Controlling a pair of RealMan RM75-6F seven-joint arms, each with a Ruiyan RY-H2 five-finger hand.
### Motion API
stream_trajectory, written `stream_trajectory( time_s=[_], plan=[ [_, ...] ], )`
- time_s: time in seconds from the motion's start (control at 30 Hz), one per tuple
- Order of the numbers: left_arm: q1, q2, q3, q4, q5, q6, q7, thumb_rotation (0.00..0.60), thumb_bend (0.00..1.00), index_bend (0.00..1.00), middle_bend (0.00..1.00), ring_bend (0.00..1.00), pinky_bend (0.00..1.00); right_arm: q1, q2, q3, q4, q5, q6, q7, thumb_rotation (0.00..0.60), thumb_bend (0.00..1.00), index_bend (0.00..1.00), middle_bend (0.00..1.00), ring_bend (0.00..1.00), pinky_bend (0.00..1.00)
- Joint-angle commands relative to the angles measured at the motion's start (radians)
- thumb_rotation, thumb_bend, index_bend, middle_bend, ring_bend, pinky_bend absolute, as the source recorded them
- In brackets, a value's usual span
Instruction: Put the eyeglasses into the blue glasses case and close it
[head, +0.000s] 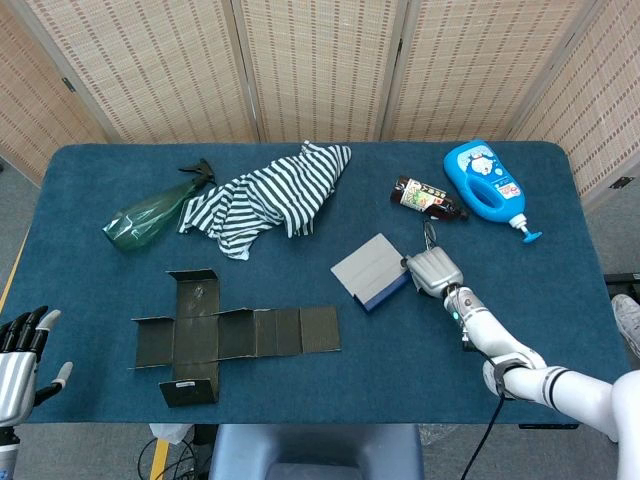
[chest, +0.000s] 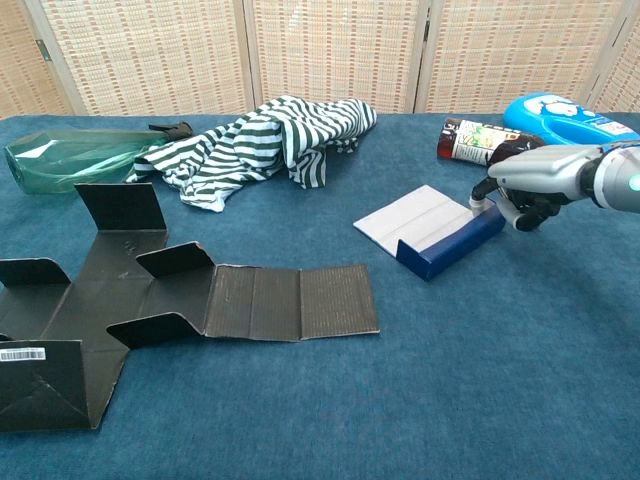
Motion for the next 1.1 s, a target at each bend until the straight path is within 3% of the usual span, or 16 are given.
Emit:
stream_trajectory(
  time_s=[0.03,0.33,0.57,0.8,1.1],
  plan=[
    [-0.001,-0.004,0.0,0.003,0.001,-0.001,-0.003,0.6,0.32,0.17,0.14,0.15,0.19,-0.043,0.084,-0.055,-0.113,-0.066,0.038,0.009,0.6,0.88,0.38,0.99,1.0,0.89],
    [-0.011,-0.016,0.0,0.014,0.002,-0.019,-0.007,0.6,0.32,0.17,0.14,0.15,0.19,-0.135,0.19,-0.151,-0.295,-0.239,0.144,0.08,0.6,0.87,0.41,0.99,1.0,0.89],
    [-0.017,-0.022,-0.002,0.016,0.011,-0.019,-0.008,0.6,0.32,0.17,0.14,0.15,0.19,-0.135,0.16,-0.099,-0.263,-0.333,0.252,0.132,0.6,0.86,0.41,0.99,1.0,0.89],
    [-0.002,-0.019,0.0,0.02,0.0,-0.007,-0.013,0.6,0.32,0.17,0.14,0.15,0.19,-0.058,0.103,-0.093,-0.262,-0.426,0.193,0.136,0.6,0.85,0.41,0.99,1.0,0.89],
    [0.014,-0.012,0.002,0.025,-0.008,0.009,-0.026,0.6,0.32,0.17,0.14,0.15,0.19,0.029,0.038,-0.093,-0.197,-0.452,0.084,0.064,0.6,0.84,0.41,0.99,1.0,0.89]
  ],
)
